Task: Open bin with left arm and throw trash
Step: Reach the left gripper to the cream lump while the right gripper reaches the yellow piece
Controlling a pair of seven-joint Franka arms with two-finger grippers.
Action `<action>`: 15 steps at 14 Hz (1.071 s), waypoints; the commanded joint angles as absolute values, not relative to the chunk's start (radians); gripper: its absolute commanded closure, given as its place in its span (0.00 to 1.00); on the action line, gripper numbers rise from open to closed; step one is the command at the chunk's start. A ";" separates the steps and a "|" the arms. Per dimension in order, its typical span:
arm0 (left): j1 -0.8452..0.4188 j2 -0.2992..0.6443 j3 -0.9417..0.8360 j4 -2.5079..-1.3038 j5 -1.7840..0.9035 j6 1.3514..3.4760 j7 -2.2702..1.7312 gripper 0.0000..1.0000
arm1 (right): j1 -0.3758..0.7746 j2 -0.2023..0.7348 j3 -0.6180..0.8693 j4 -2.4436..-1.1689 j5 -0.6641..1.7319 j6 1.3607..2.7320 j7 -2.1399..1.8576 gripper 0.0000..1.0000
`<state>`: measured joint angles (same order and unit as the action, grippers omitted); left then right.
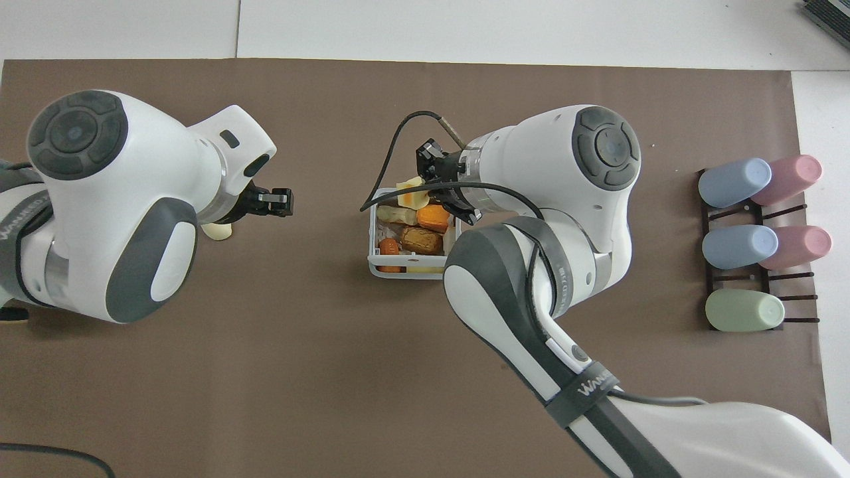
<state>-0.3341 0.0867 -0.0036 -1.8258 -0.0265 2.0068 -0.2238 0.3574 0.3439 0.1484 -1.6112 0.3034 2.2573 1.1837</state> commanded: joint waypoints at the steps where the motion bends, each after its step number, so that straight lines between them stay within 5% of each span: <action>1: -0.276 0.055 -0.012 -1.942 -0.035 2.106 -0.195 0.00 | 0.362 0.351 0.149 -1.653 0.345 2.273 1.195 1.00; 3: -0.258 0.072 -0.011 -1.951 -0.034 2.160 -0.175 0.00 | 0.365 0.345 0.149 -1.686 0.347 2.273 1.193 0.92; 5: -0.221 0.109 -0.011 -1.962 -0.029 2.210 -0.109 0.00 | 0.367 0.341 0.149 -1.703 0.347 2.275 1.192 0.63; 6: -0.215 0.123 -0.011 -1.974 -0.029 2.241 -0.083 0.00 | 0.367 0.341 0.149 -1.703 0.347 2.275 1.192 0.57; 9: -0.161 0.185 -0.011 -1.994 -0.029 2.331 -0.008 0.00 | 0.380 0.341 0.150 -1.700 0.345 2.276 1.195 0.03; 15: -0.120 0.245 -0.012 -2.054 -0.029 2.465 0.072 0.00 | 0.383 0.339 0.150 -1.681 0.342 2.278 1.192 0.00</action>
